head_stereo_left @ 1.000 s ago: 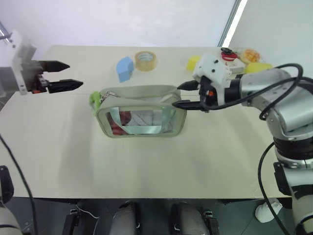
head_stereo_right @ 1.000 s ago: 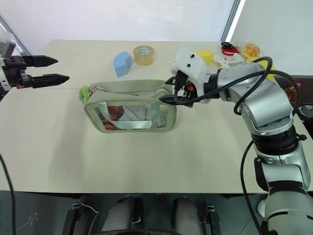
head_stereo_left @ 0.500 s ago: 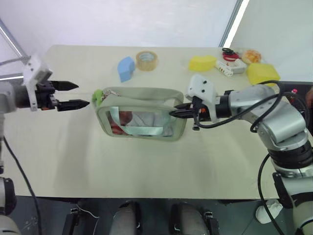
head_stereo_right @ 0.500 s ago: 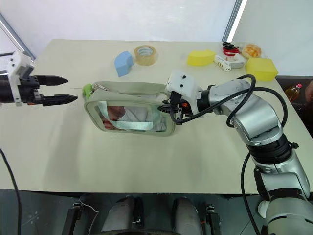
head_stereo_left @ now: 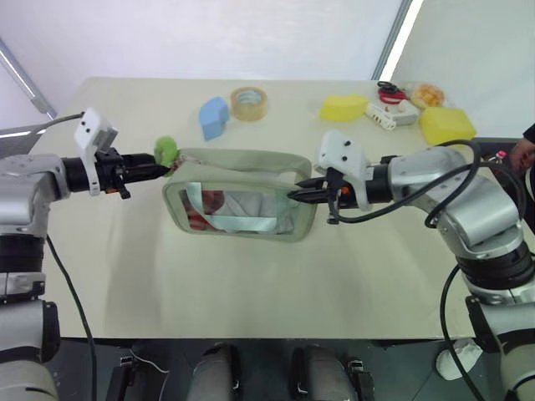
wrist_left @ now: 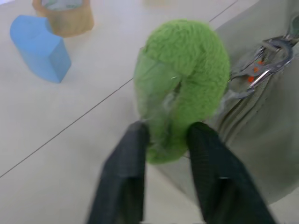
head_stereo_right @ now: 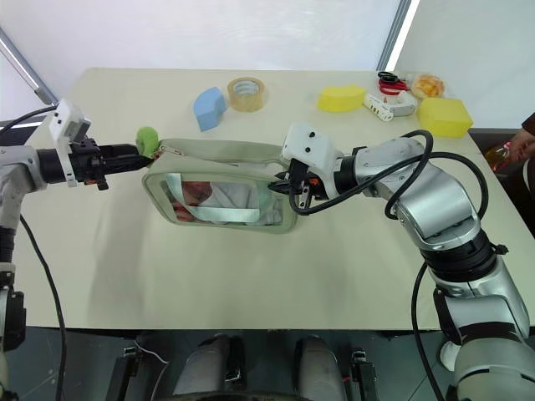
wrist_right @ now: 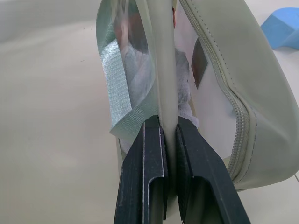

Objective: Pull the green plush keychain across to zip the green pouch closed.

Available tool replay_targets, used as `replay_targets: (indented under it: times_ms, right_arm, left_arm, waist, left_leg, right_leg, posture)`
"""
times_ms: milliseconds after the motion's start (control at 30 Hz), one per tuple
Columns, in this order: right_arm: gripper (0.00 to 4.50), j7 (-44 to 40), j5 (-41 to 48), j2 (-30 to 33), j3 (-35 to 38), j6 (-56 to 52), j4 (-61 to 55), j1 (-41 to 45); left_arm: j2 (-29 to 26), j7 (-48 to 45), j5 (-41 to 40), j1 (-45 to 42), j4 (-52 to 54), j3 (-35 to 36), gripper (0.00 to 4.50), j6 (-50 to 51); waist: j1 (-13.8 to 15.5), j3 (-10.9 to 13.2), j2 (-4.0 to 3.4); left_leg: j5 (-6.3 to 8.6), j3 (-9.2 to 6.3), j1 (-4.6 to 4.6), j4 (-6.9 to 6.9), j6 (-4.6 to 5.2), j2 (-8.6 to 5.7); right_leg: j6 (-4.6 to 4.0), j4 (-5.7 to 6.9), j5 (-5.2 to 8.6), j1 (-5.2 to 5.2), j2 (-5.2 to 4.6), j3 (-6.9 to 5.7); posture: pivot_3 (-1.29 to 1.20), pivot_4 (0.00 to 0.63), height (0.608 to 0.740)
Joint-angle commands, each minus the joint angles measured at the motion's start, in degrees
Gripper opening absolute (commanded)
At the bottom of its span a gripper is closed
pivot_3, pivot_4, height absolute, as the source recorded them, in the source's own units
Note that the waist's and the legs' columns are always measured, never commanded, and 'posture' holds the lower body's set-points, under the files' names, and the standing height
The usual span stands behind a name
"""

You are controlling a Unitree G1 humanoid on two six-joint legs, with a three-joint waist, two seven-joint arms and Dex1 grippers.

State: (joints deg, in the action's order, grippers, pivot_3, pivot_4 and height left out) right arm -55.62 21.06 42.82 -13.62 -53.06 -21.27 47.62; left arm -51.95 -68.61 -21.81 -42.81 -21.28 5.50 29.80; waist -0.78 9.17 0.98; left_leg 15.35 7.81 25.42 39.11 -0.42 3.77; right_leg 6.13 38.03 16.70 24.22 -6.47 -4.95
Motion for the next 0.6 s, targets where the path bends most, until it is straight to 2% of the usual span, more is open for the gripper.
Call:
replay_targets:
  times_ms: [33, 167, 333, 600]
  right_arm:
    - [0.0, 0.42, -0.07, 0.04, 0.02, 0.68, -1.52, 0.01]
    - [0.0, 0.74, -0.33, 0.05, -0.07, 1.0, -1.13, -0.06]
    - [0.0, 1.32, -0.68, 0.03, -0.1, 1.56, -0.73, -0.08]
    - [0.0, 1.66, -1.7, -0.66, -0.88, 2.56, 0.48, 0.3]
  left_arm:
    - [-2.07, -0.09, -1.08, -3.55, -0.04, 2.85, 0.02, 0.56]
    - [-2.11, -0.22, -1.99, -7.58, -1.4, 3.75, 0.02, 1.46]
    - [-0.77, -2.12, -6.99, -11.41, 4.44, 3.68, 0.02, 7.9]
    - [4.36, -5.24, -7.5, -8.66, 19.78, -5.23, 0.02, 8.65]
  waist:
    - [-0.01, 0.0, 0.0]
    - [0.02, 0.0, 0.0]
    - [-0.05, 0.0, 0.0]
    - [0.02, 0.0, 0.0]
  left_leg:
    - [0.0, 0.0, 0.0, 0.0, 0.0, 0.0]
    - [0.0, 0.0, 0.01, 0.0, 0.0, -0.01]
    - [0.0, -0.01, 0.01, 0.0, 0.0, 0.0]
    - [0.0, -0.02, -0.01, 0.02, 0.0, 0.0]
  right_leg:
    - [0.0, 0.0, 0.0, 0.0, 0.0, 0.0]
    - [0.0, -0.01, 0.0, 0.0, 0.0, 0.0]
    - [0.0, 0.0, 0.0, 0.0, 0.0, 0.0]
    - [0.0, 0.0, 0.0, -0.04, 0.0, 0.0]
  posture:
    - [0.0, 0.15, 0.74]
    - [0.0, 0.15, 0.74]
    - [0.0, 0.15, 0.74]
    - [0.0, 0.15, 0.74]
